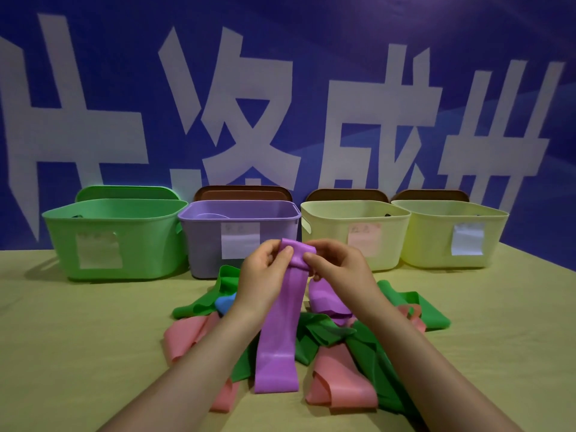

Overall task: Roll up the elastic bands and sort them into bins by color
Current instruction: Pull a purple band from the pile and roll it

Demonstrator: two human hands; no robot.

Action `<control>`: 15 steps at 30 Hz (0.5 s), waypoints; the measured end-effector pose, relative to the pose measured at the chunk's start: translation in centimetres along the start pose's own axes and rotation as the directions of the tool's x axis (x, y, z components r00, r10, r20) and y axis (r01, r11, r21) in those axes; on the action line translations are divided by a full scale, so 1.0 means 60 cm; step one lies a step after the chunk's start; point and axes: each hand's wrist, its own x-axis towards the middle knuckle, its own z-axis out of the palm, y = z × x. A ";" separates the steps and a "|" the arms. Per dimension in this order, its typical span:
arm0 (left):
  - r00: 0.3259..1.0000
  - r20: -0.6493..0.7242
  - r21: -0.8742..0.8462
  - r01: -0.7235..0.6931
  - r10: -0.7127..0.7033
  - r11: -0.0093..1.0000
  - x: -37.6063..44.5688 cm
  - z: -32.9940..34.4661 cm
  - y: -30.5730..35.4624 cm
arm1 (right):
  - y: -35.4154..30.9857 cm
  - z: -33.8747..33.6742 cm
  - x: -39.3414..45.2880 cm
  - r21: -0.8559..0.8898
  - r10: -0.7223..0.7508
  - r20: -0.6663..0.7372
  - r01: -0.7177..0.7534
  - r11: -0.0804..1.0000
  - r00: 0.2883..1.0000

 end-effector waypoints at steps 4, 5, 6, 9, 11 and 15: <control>0.972 0.030 0.216 -0.235 0.235 0.948 0.001 0.000 -0.008 | -0.002 0.003 -0.003 0.008 0.019 -0.021 -0.019 1.000 1.000; 0.964 0.038 0.250 -0.264 0.263 0.932 0.002 0.000 -0.007 | -0.004 0.003 -0.004 0.005 0.009 -0.023 -0.009 1.000 1.000; 0.958 0.039 0.254 -0.283 0.283 0.925 0.003 -0.001 -0.005 | -0.006 0.003 -0.005 0.008 -0.006 -0.027 0.006 1.000 1.000; 0.965 0.023 0.167 -0.261 0.261 0.951 0.002 -0.001 0.003 | -0.009 0.001 -0.005 0.018 -0.063 -0.059 0.065 0.998 0.996; 0.987 0.012 0.060 -0.161 0.160 0.985 -0.001 0.002 0.006 | -0.009 0.003 -0.005 -0.014 -0.104 -0.089 0.103 0.995 0.991; 0.982 0.086 -0.114 0.177 -0.168 0.978 0.006 0.003 0.000 | -0.004 0.004 -0.006 -0.155 -0.190 -0.142 0.168 0.974 0.971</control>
